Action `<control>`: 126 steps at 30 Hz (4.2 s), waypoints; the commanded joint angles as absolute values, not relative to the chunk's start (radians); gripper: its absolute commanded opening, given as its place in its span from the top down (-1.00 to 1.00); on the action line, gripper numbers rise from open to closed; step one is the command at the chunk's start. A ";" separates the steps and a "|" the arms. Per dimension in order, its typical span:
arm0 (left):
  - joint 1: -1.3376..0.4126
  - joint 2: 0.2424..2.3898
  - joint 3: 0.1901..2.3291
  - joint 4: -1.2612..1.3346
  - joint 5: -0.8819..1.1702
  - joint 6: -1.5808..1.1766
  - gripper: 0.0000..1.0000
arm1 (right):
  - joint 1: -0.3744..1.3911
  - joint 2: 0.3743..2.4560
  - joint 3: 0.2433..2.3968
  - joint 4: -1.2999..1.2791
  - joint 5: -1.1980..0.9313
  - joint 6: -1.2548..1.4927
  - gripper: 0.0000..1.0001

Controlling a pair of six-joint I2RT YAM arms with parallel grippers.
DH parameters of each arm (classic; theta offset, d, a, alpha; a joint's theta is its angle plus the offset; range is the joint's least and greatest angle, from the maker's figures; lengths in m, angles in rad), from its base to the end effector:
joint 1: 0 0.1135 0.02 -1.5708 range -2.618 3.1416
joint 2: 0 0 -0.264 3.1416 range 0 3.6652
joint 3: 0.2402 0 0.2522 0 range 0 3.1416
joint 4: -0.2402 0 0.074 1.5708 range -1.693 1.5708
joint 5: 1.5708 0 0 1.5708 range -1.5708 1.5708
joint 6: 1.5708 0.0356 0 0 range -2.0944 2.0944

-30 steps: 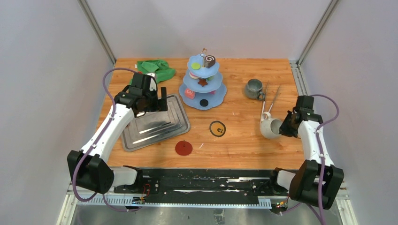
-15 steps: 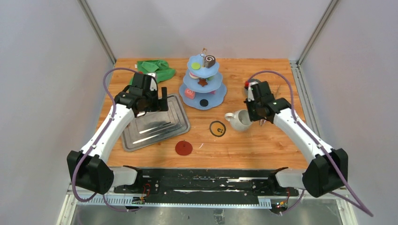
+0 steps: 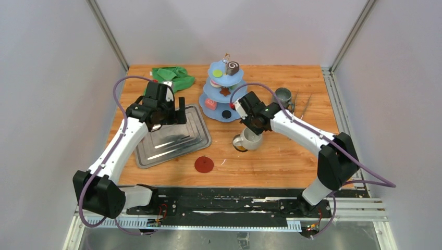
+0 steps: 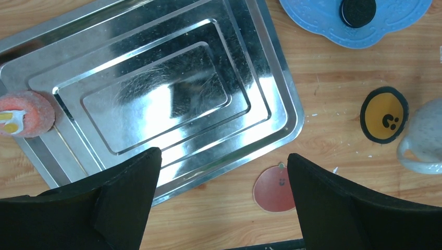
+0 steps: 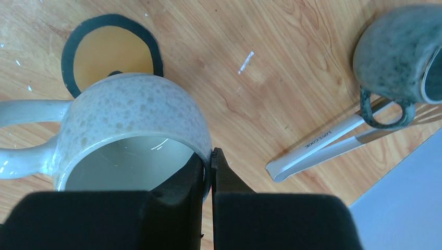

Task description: Serve the afternoon tea

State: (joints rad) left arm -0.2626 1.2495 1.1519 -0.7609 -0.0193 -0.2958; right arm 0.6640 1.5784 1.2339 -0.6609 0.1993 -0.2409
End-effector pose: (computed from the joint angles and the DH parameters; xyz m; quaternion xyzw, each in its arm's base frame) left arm 0.2492 -0.0663 0.3169 -0.0189 0.9370 -0.0874 0.3376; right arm 0.2652 0.1985 0.2593 -0.3928 0.8715 -0.0351 0.2914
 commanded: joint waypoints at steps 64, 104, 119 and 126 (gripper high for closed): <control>-0.270 1.218 1.130 -0.757 -0.064 -0.279 -0.92 | 0.530 1.452 1.274 -0.497 0.279 0.003 0.06; -0.270 1.231 1.147 -0.770 -0.085 -0.276 -0.92 | 0.025 1.932 1.502 -0.499 -0.123 -0.173 -0.27; -0.270 1.226 1.150 -0.772 -0.073 -0.278 -0.92 | 0.079 1.871 1.482 -0.499 -0.039 -0.122 0.99; -0.270 1.201 1.133 -0.766 -0.067 -0.283 -0.91 | 0.212 1.590 1.389 -0.538 -0.003 0.015 0.99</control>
